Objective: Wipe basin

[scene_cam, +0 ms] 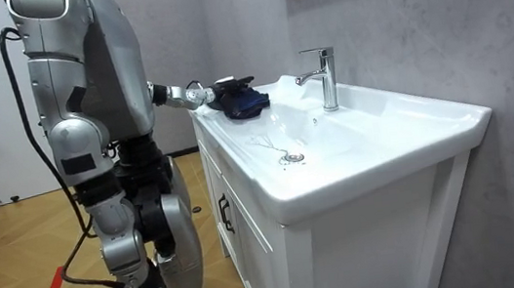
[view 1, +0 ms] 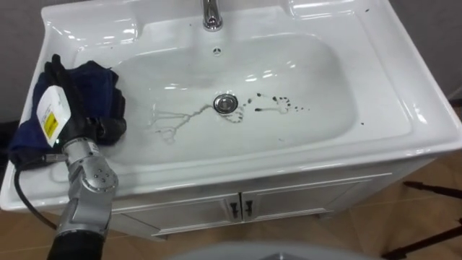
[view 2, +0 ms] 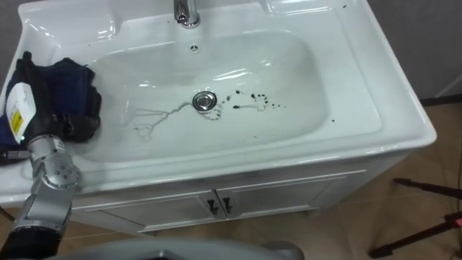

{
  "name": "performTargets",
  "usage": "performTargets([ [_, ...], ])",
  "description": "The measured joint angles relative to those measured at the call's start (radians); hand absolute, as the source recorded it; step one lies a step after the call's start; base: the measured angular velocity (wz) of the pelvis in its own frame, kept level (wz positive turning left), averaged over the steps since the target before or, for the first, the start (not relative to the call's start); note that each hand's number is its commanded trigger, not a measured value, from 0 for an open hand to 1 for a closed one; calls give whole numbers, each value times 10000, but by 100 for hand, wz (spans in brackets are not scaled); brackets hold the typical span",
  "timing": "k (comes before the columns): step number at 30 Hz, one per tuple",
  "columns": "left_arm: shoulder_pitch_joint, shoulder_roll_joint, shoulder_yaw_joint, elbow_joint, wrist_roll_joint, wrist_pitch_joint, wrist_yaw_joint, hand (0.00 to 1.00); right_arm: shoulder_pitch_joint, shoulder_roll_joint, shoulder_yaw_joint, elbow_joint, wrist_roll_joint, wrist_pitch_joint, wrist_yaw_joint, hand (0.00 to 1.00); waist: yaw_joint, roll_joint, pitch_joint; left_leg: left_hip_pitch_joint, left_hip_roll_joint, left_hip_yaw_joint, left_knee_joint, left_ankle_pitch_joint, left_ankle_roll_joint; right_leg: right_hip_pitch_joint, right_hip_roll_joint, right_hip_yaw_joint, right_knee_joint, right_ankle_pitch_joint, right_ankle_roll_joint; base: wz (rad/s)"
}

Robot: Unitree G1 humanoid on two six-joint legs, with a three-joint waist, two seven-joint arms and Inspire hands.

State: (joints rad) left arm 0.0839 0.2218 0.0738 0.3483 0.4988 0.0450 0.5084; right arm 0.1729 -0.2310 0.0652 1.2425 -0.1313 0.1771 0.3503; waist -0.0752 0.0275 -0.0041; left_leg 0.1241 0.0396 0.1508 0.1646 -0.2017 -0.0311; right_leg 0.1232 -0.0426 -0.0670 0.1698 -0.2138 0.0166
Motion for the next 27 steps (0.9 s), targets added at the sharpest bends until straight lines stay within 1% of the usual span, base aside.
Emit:
performTargets([
  [2,-1,0,0,224,68,0,5,0,-38,1,3,18,1,49,-9,0,-5,16,18,12,0,10,-13,0,0,-3,2,7,-2,-1,2,0],
  [3,-2,0,0,334,69,6,5,0,-69,1,5,19,1,139,-19,0,-14,40,33,8,0,11,-14,0,0,-13,5,11,-8,-2,2,0],
  [5,0,0,0,443,100,11,25,0,-97,1,11,22,1,227,-103,0,11,74,40,35,2,35,-37,0,0,-29,14,69,-7,-2,1,-7],
  [8,1,0,1,536,286,189,100,0,-139,10,21,25,4,372,-126,0,5,88,39,75,6,82,-42,0,0,-32,15,123,-8,-3,0,-8],
  [9,-1,0,-1,680,456,205,129,0,-175,10,21,24,-20,439,-128,0,1,83,32,85,5,82,-41,0,0,-33,11,122,-5,-2,0,-4],
  [12,0,-3,-40,1064,613,179,296,0,-185,11,18,-2,-33,559,-145,0,-6,54,-45,136,5,86,-41,0,0,32,10,107,4,-1,-2,-1],
  [15,-12,-4,-40,1173,631,195,301,0,-186,9,16,-22,-31,649,-307,0,-18,44,-53,243,9,86,-41,0,0,136,11,107,-1,-3,-6,0],
  [20,-76,-4,-144,1371,630,233,317,0,-185,9,11,-90,-5,682,-396,0,-54,32,-64,290,9,108,-40,0,0,172,7,108,-13,-6,-6,0],
  [22,-139,-4,-202,1465,632,283,323,0,-201,10,12,-130,2,837,-448,0,-54,45,-80,290,9,112,-41,0,0,165,6,107,-3,-7,-4,0],
  [25,-196,-6,-230,1539,632,351,328,0,-199,9,9,-163,38,894,-514,0,-61,43,-102,288,17,112,-41,0,0,158,13,100,14,-5,-3,0],
  [27,-195,-29,-235,1541,631,388,324,0,-184,8,8,-338,23,1095,-544,0,-59,35,-130,281,17,110,-42,0,0,146,12,99,29,-5,-3,0],
])
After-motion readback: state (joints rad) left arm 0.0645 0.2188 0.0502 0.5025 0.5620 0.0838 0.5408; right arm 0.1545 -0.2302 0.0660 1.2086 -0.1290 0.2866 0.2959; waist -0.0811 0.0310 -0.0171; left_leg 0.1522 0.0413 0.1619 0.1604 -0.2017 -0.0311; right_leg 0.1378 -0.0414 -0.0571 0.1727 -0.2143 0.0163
